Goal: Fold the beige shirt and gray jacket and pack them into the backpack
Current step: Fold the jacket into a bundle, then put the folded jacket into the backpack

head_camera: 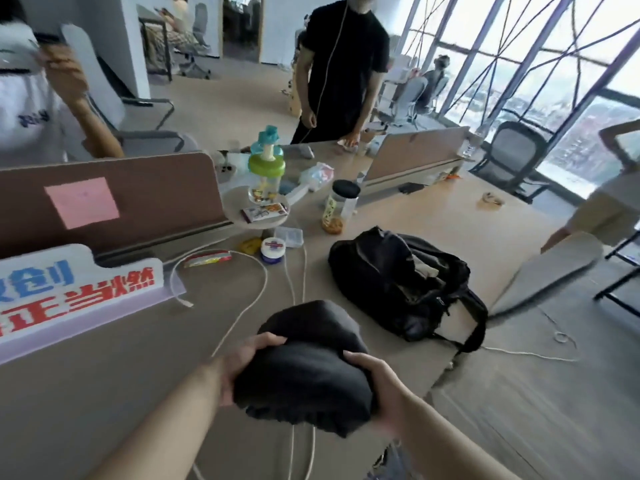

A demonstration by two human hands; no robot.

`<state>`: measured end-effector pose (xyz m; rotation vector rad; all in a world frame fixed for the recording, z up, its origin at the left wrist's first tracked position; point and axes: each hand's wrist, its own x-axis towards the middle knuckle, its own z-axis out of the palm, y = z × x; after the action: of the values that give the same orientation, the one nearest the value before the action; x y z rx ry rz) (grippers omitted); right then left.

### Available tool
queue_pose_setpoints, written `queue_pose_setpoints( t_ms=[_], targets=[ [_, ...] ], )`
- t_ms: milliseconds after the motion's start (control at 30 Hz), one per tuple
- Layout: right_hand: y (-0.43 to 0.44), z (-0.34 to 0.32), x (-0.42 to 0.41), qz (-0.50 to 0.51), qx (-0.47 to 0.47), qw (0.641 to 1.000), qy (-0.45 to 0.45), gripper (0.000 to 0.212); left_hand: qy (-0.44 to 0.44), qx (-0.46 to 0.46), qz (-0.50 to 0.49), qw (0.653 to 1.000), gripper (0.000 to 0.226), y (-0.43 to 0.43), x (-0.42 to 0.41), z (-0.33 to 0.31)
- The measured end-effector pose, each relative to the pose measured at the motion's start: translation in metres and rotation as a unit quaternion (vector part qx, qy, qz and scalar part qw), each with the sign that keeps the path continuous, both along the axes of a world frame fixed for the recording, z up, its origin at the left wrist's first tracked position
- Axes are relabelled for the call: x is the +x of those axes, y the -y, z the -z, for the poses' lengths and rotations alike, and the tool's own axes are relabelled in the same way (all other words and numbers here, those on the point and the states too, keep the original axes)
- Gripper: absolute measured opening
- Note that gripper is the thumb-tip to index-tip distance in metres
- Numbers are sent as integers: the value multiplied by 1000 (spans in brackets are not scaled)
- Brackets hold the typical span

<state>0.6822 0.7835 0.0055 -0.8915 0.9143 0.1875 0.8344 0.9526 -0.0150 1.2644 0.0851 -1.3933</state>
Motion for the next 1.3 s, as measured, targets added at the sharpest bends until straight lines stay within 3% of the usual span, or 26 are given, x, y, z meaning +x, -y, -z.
queue_pose_setpoints(
  t_ms=[133, 300, 467, 600, 833, 933, 1133, 1300],
  targets=[
    [51, -14, -47, 38, 1, 999, 26, 45, 22, -6, 53, 998, 35, 57, -40, -26],
    [114, -29, -105, 137, 42, 982, 127, 43, 36, -34, 14, 999, 38, 134, -95, -40],
    [182, -23, -164, 270, 100, 945, 156, 78, 64, -100, -97, 988, 38, 223, -157, -53],
    [207, -24, -177, 202, 105, 962, 149, 80, 58, -137, -177, 973, 40, 272, -193, -52],
    [230, -31, -157, 128, 125, 969, 169, 68, 59, -108, -185, 975, 44, 315, -207, -61],
    [248, -36, -141, 142, 142, 961, 188, 66, 68, -123, -148, 979, 45, 335, -195, -66],
    [307, -50, -120, 175, 103, 953, 225, 43, 70, -158, -34, 984, 43, 399, -155, -75],
    [364, -42, -96, 230, 13, 953, 196, 51, 87, -164, 22, 982, 43, 450, -118, -59]
  ],
)
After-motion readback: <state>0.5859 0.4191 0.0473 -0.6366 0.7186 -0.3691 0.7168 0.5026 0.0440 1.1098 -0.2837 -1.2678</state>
